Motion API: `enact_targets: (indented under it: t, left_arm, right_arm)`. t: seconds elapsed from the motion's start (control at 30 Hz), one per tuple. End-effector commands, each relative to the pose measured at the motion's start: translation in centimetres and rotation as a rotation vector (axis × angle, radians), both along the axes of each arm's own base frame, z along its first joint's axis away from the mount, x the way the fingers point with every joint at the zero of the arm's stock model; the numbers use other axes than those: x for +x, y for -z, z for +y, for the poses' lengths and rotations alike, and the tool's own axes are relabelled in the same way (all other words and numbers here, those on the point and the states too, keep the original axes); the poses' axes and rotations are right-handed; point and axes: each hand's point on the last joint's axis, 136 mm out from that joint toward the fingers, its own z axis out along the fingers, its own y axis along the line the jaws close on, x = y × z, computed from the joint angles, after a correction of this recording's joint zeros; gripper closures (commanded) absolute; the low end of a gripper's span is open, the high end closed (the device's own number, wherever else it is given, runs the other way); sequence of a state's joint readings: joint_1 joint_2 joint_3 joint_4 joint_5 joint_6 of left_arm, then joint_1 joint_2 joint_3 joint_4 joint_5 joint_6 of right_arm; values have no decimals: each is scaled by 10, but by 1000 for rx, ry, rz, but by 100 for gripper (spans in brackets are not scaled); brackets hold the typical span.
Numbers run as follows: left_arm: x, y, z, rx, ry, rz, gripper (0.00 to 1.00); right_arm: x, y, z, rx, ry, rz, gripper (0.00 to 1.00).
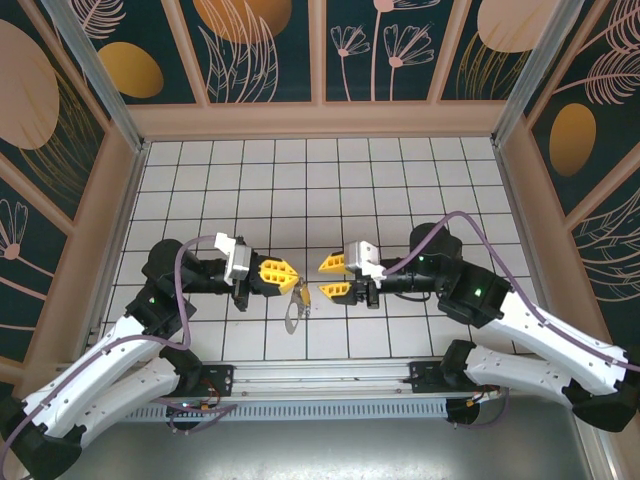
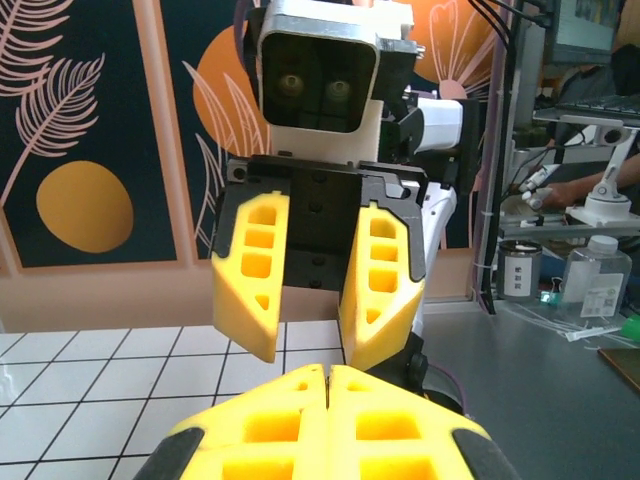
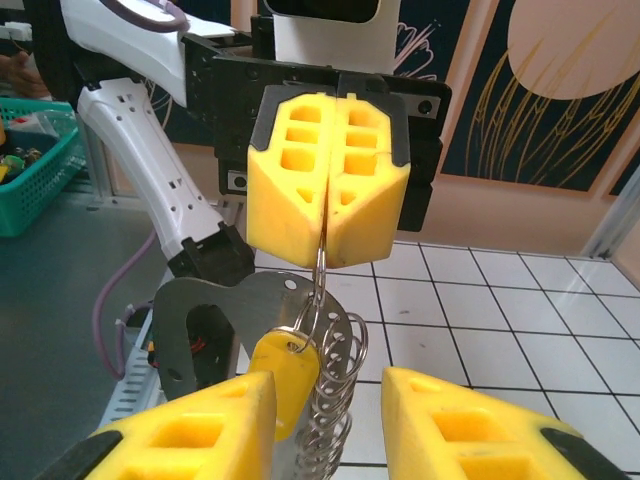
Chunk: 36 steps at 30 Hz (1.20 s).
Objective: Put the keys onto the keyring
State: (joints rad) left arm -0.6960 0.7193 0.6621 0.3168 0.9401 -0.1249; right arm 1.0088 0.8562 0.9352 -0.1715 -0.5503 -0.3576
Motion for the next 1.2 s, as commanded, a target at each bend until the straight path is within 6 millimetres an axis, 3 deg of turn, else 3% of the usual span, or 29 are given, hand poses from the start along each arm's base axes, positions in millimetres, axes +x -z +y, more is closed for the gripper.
enact_targets:
  t: [0.0, 0.47, 0.77, 1.17]
  left_arm:
    - [-9, -17, 3, -28, 31, -59, 100]
    - [-9, -16, 3, -16, 31, -57, 100]
    - [-9, -16, 3, -16, 36, -59, 100]
    - [-10, -15, 2, -13, 44, -58, 100]
  right_arm:
    - [-4, -4, 7, 38, -50, 26, 67]
    - [-10, -1, 17, 49, -130, 52, 71]
    - [-7, 1, 21, 39, -134, 63, 79]
    - [1, 5, 27, 20, -108, 68, 100]
